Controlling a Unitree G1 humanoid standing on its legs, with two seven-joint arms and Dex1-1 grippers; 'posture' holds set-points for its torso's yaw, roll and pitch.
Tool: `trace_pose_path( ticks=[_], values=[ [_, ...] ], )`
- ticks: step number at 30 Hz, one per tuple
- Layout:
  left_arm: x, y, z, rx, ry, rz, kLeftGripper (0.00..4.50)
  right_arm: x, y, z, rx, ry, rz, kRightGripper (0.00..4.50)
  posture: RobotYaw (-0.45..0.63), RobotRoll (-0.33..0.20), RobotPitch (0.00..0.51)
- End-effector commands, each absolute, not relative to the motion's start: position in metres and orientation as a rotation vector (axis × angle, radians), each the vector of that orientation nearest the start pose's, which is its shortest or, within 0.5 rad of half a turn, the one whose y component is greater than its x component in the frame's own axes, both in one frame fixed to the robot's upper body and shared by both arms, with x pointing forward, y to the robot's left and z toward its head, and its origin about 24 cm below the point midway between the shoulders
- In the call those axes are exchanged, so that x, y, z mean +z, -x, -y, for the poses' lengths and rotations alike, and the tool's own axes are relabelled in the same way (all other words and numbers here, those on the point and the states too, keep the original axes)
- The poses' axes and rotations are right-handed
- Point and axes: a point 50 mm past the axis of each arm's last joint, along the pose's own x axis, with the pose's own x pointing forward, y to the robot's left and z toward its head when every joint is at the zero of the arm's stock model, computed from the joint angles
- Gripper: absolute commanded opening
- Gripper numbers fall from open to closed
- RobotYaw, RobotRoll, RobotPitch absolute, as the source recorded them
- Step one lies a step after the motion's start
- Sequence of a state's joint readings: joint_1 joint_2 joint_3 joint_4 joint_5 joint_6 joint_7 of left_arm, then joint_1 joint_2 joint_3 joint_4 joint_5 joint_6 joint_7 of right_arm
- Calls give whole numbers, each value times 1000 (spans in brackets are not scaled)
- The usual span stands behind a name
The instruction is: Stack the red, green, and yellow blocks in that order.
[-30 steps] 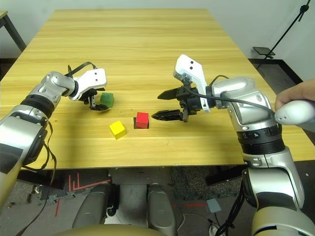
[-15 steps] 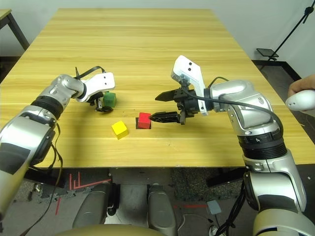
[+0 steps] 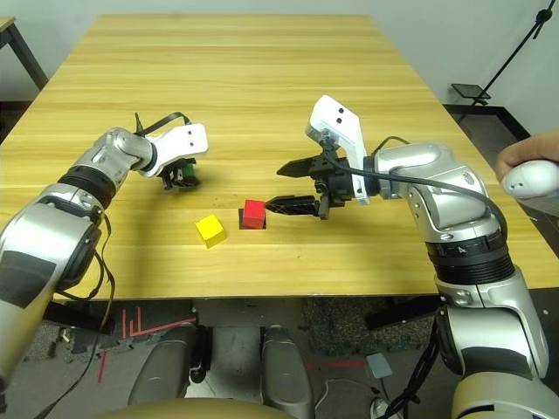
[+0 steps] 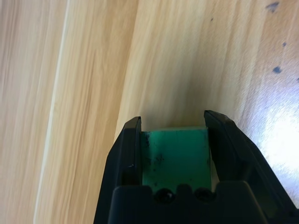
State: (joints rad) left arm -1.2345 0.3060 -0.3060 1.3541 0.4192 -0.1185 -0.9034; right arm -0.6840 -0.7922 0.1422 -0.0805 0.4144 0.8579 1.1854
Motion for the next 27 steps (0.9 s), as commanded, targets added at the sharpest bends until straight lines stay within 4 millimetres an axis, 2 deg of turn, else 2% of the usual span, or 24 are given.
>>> trace_pose_path(
  ticks=[1, 7, 13, 17, 21, 27],
  values=[
    [133, -401, -137, -965, -913, -510, 2214, 200, -297, 182, 1189, 303, -400, 4500, -113, -166, 70],
    [164, -404, -118, -1065, -801, -463, 2157, 200, -300, 189, 1175, 291, -406, 4500, -29, -150, 65],
    [188, -393, -75, -1337, -719, -450, 2139, 190, -299, 204, 1138, 235, -462, 4500, 47, -150, 54],
    [186, -381, -49, -1495, -707, -473, 2121, 186, -301, 213, 1097, 217, -469, 4500, 55, -151, 49],
    [176, -370, -32, -1562, -728, -491, 2121, 184, -301, 215, 1082, 208, -470, 4500, 41, -156, 47],
    [165, -362, -22, -1580, -762, -500, 2110, 184, -300, 215, 1071, 203, -467, 4500, 26, -150, 51]
  ],
)
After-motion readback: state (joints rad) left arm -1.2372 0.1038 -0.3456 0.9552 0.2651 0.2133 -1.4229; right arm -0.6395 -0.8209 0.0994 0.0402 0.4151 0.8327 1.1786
